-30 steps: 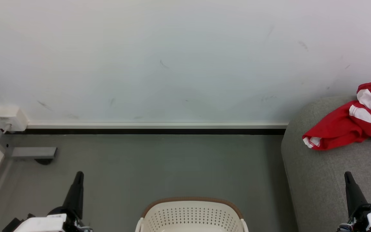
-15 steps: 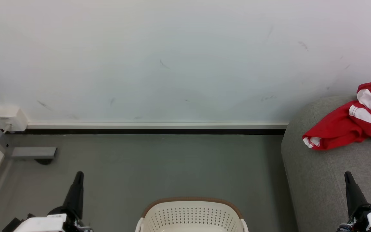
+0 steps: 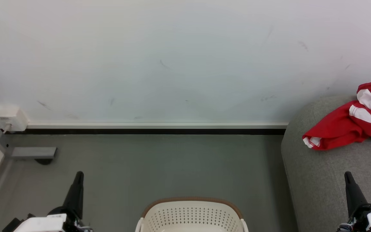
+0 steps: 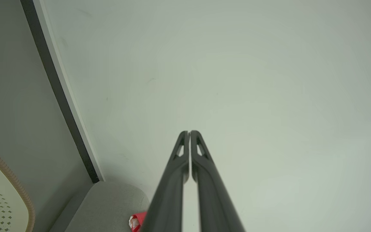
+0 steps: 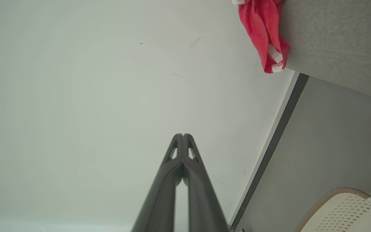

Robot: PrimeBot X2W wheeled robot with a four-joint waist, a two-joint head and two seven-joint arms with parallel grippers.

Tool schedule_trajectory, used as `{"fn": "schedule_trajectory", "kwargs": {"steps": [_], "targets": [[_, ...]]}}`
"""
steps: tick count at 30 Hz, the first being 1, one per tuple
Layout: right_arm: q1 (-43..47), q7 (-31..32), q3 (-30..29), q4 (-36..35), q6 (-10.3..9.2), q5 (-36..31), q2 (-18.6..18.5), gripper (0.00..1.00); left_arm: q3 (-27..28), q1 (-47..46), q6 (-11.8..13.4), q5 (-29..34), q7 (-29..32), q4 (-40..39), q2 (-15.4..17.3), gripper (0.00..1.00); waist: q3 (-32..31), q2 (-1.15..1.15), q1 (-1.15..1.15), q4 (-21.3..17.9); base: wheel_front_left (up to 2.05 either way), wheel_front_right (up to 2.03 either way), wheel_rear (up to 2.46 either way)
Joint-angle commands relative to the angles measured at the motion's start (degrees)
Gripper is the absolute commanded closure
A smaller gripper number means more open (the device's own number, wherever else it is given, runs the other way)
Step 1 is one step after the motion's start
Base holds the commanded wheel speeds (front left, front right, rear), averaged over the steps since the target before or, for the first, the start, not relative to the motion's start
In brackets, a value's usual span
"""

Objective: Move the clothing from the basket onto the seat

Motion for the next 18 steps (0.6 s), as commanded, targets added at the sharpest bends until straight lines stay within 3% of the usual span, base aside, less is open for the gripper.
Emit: {"fn": "schedule_trajectory", "kwargs": {"steps": [1,18], "targets": [[-0.7,0.1,-0.2,-0.3,-0.14,0.1,-0.5,1.00,0.1,-0.4,-0.4,-0.8,0.2,-0.2,0.1,1.00,0.0,0.00,0.00,0.0,0.00,0.00,0.00],[-0.7,0.1,-0.2,-0.3,-0.14,0.1,-0.5,1.00,0.1,-0.4,-0.4,-0.8,0.2,-0.2,0.1,1.00,0.0,0.00,0.00,0.0,0.00,0.00,0.00]]}}
